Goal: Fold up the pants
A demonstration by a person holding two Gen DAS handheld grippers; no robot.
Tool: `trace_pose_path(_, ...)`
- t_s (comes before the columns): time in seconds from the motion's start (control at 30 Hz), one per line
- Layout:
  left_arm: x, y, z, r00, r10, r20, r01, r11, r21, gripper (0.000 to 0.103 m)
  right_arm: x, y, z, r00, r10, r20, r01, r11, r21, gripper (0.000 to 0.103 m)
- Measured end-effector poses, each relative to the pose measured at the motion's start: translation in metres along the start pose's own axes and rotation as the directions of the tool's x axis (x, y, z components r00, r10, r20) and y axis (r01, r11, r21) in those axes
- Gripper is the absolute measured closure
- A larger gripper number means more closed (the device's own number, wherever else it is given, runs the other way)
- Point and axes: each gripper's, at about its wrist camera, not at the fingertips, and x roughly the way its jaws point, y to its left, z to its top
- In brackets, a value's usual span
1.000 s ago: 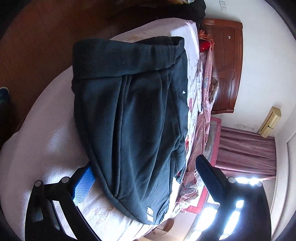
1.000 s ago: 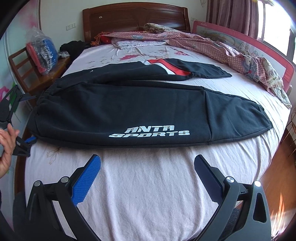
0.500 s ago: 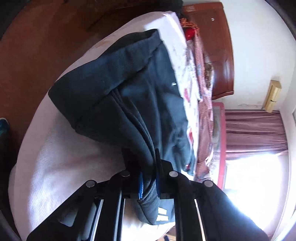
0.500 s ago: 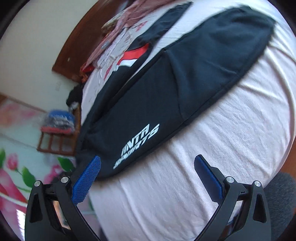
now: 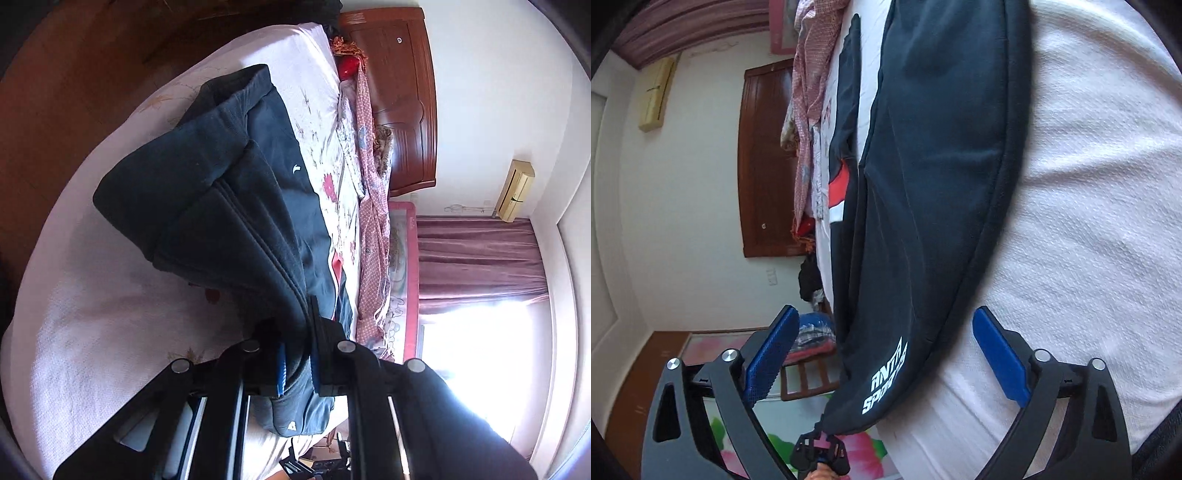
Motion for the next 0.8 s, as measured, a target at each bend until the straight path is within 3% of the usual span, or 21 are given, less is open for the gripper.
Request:
trace_pose_path(0.07,-0.001,0.0,0.0,1.0,-0.015,-0.002,0.015,1.0,0.005,0.094,0.003,-0.004,0.006,1.0,-0.02,0.001,0.02,1.0,0.013,0.027)
trace_pose_path(0.23,-0.003,-0.007,0.0,1.0,-0.018,0.001,0.017,0.999,0.036,0.095,0.006,0.0,0.007,0.997,-0.066,0.042,0.064,0.996,0.06,0.031)
trace_pose_path(0.3,-0.002,-0.007,0.002,1.0,-0.015,0.003,0.015,0.999,0.041,0.095,0.009,0.0,0.007,0.992,-0.117,0.044,0.113,0.99,0.081,0.044)
trace_pose_path(0.37,-0.002,-0.005,0.002,1.0,0.0,0.011,0.0,0.999,0.048,0.095,0.011,-0.002,0.007,0.984,-0.174,0.036,0.171,0.983,0.068,0.08)
trace_pose_path(0.4,-0.003,-0.003,0.001,1.0,0.003,0.014,-0.004,0.999,0.044,0.095,0.01,-0.005,0.009,0.984,-0.177,0.029,0.176,0.983,0.047,0.093)
trace_pose_path(0.43,-0.002,-0.001,0.001,1.0,0.003,0.016,-0.003,0.999,0.035,0.095,0.008,-0.006,0.01,0.983,-0.181,0.025,0.181,0.983,0.014,0.097)
trace_pose_path(0.57,-0.014,0.001,-0.009,0.997,0.005,0.076,-0.009,0.999,0.051,0.096,-0.005,0.012,0.01,0.977,-0.214,0.005,0.212,0.964,-0.161,0.098)
trace_pose_path(0.8,-0.06,0.003,-0.058,0.988,0.0,0.152,-0.011,0.998,0.068,0.096,-0.047,0.057,0.015,0.982,-0.187,-0.033,0.165,0.927,-0.338,0.098)
